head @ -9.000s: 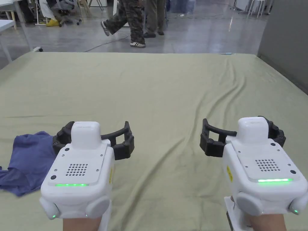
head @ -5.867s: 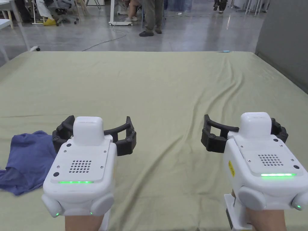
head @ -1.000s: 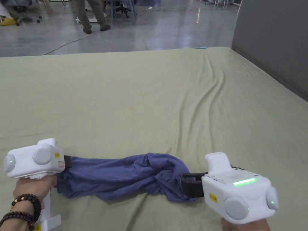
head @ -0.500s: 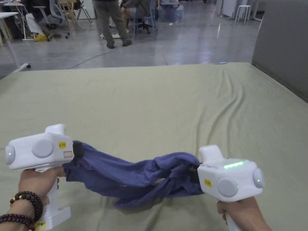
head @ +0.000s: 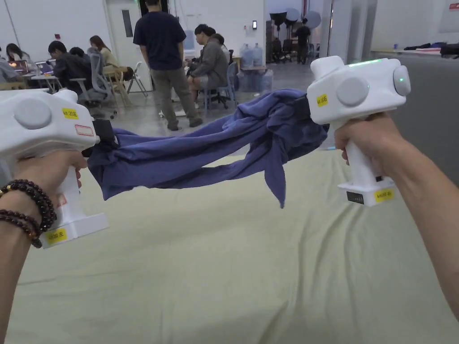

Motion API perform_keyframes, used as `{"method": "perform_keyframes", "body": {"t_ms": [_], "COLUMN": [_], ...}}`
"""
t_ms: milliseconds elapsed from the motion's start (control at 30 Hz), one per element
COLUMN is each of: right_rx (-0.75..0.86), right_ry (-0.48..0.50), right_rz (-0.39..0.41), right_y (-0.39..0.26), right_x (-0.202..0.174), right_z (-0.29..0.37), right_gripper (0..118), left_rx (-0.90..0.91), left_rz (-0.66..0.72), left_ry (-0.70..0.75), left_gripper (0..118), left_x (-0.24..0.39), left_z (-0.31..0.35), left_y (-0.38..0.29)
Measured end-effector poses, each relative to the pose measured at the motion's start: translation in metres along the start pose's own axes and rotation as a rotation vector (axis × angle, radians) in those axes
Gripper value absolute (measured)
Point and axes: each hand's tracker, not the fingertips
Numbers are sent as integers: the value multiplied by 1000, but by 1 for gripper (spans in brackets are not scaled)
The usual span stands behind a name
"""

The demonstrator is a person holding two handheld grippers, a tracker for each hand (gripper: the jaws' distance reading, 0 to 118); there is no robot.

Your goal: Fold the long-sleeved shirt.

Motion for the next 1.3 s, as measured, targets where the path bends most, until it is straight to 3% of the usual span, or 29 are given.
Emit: {"method": "perform_keyframes", "body": {"t_ms": [167, 467, 667, 867, 967, 1067, 1167, 1200, 1233, 1267, 1300], "right_rx": [-42, -358, -480, -479, -523, -570, -616, -626, -624, -572, -537], "right_ry": [-24, -15, 7, 23, 19, 24, 22, 22, 11, 7, -13], "right_rz": [-3, -57, -65, -100, -82, -76, -88, -75, -63, -74, -90], "right_y": [-30, -211, -295, -325, -351, -382, -410, -417, -420, -421, -419], "right_x": [8, -2, -4, -11, -23, -34, -39, -40, -42, -43, -43], "right_z": [-12, -82, -106, -68, -40, -7, 19, 24, 26, 27, 32], "right_gripper": [17, 17, 17, 17, 17, 17, 16, 21, 43, 69, 78], "left_rx": [-28, -338, -444, -408, -405, -512, -575, -565, -553, -487, -454], "left_rz": [-5, 54, 79, 107, 120, 38, 114, 130, 149, 174, 188], "left_ry": [0, 84, 111, 94, 99, 153, 140, 130, 133, 119, 123], "left_gripper": [6, 6, 6, 6, 6, 6, 6, 7, 15, 35, 60], "left_x": [6, -44, -67, -71, -68, -73, -88, -95, -99, -102, -102], "left_z": [-25, -117, -129, -86, -59, -42, -29, -27, -26, -23, -18], "left_y": [-30, -183, -253, -271, -305, -353, -392, -403, -409, -408, -404]}}
